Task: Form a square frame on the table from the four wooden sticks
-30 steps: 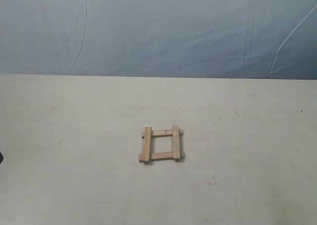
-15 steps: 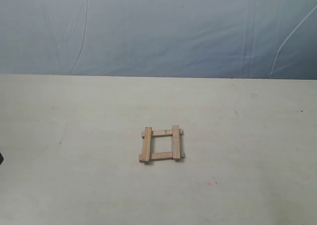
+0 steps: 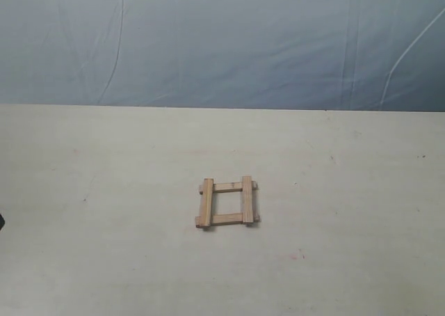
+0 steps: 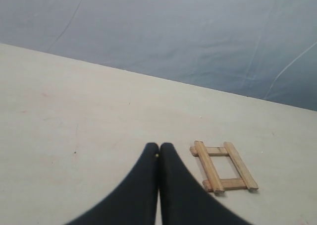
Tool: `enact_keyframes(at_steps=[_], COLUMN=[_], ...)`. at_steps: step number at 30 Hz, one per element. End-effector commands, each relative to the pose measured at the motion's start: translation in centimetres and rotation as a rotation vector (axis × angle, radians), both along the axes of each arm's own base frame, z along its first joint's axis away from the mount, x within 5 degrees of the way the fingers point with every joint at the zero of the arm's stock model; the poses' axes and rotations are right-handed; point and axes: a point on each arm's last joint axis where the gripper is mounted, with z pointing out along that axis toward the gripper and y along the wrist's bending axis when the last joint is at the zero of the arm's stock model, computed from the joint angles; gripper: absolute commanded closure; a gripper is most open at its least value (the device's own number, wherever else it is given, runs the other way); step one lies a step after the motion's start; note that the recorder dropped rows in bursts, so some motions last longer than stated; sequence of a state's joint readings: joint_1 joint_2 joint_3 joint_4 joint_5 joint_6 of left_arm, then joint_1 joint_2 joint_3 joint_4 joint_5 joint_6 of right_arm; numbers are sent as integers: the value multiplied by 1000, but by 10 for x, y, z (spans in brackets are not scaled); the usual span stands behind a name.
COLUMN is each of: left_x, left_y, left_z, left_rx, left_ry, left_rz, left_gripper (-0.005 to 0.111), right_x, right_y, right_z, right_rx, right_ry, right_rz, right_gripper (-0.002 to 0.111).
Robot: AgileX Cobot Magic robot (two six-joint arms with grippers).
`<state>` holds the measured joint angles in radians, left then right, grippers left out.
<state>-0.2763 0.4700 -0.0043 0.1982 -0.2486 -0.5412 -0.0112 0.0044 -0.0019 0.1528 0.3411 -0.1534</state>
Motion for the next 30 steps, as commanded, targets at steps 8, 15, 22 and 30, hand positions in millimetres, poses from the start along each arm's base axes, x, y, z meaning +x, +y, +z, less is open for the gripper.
enact_keyframes(at_steps=[8,15,22,30], left_x=[-4,-12,-33,-35], left_y=[2,13,18,25], left_z=[9,12,11,-5], left_rx=[21,179,260,305], left_ry=[-125,-206,-261,-86], left_rz=[4,90,96,200], left_gripper=[107,107,107,107], right_x=[-1,-1,-1,-1], right_y=[0,-1,-1,-1], right_z=[-3,-3,-4,-4], right_rx=[-16,10,50,45], right_ry=[30,31,41,39], right_rz=[4,-4,-16,-15], right_gripper=[109,109,109,109])
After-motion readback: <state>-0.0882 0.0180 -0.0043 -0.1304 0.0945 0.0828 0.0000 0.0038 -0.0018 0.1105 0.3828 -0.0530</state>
